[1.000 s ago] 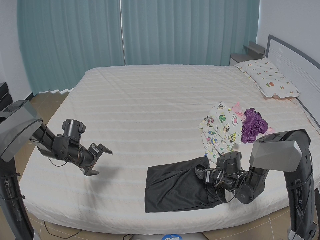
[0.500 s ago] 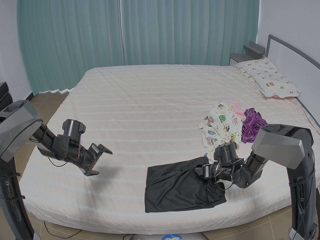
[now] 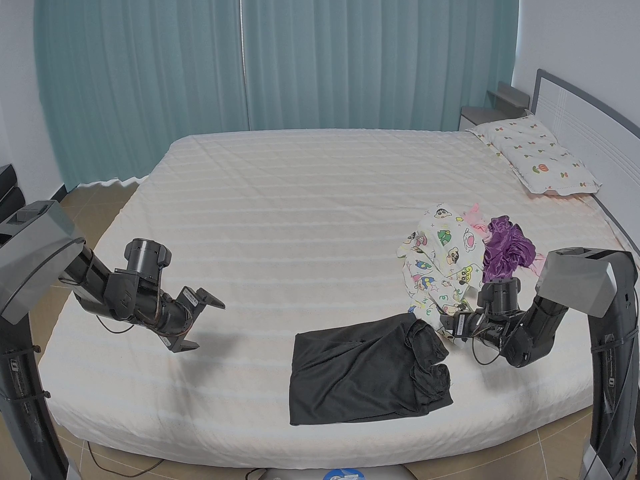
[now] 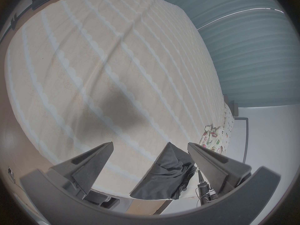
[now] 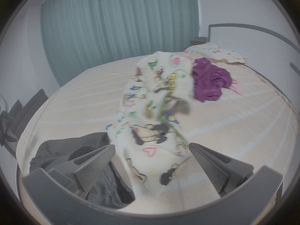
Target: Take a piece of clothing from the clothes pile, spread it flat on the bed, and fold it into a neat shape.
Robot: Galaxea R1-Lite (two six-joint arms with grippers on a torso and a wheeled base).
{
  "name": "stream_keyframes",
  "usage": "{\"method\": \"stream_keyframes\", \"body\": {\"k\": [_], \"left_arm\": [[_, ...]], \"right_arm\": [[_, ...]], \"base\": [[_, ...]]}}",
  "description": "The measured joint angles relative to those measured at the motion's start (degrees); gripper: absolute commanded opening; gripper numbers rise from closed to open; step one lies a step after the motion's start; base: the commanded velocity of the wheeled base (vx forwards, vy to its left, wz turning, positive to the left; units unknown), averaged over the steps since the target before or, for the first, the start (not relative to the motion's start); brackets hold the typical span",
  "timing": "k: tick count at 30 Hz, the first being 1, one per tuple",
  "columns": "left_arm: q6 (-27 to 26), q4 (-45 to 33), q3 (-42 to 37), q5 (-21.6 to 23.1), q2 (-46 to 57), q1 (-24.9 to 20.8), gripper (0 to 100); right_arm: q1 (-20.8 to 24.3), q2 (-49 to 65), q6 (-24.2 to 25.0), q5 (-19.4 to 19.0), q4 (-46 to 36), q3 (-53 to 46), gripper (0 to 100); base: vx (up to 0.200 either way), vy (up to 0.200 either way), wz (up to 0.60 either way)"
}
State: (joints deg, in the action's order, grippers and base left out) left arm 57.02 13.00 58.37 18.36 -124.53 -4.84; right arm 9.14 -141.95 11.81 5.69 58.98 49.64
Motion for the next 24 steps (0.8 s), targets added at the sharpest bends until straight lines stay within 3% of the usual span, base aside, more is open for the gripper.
{"method": "stream_keyframes", "body": {"k": [4, 7, 12, 16, 24], "left_arm": [[0.0, 0.0, 0.0, 0.0, 0.0, 0.0, 100], [0.0, -0.02, 0.0, 0.0, 0.0, 0.0, 100], [0.0, 0.0, 0.0, 0.0, 0.0, 0.0, 100], [0.0, 0.0, 0.0, 0.0, 0.0, 0.0, 100], [-0.01, 0.0, 0.0, 0.0, 0.0, 0.0, 100]], "right_arm": [[-1.27, 1.73, 3.24, -5.03, 2.28, -2.07, 100], [0.48, 2.72, 4.28, -6.27, 3.23, -3.19, 100], [5.49, 3.39, 4.58, -6.16, 2.24, -3.06, 100], [9.9, 2.89, 4.63, -4.8, -3.04, 0.33, 100], [12.65, 1.6, 4.41, -3.49, -16.23, 6.4, 100]], "base": [[0.0, 0.0, 0.0], [0.0, 0.0, 0.0], [0.0, 0.0, 0.0], [0.0, 0.0, 0.0], [0.0, 0.0, 0.0]]}}
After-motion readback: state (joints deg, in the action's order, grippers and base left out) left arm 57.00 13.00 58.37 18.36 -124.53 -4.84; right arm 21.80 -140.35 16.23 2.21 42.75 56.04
